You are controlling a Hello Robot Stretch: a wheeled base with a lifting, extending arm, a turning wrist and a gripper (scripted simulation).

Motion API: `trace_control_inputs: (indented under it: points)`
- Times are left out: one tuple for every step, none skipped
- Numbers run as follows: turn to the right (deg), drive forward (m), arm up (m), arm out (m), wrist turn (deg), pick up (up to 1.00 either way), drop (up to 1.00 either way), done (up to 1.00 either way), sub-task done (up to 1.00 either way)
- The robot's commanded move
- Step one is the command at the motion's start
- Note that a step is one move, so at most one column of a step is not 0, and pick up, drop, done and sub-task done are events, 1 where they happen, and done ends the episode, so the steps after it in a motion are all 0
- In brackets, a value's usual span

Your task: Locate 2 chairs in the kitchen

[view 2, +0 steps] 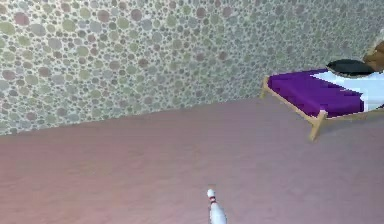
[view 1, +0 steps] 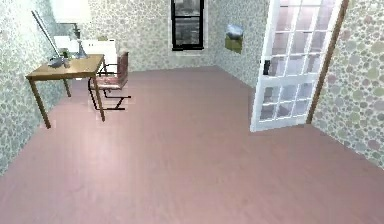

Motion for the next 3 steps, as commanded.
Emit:
trace_control_inputs:
  points:
    - [0.0,1.00,0.00,0.00,0.0,0.00,0.00,0.00,0.00]
    - [3.0,0.00,0.00,0.00,0.0,0.00,0.00,0.00,0.00]
    - [0.0,1.00,0.00,0.00,0.0,0.00,0.00,0.00,0.00]
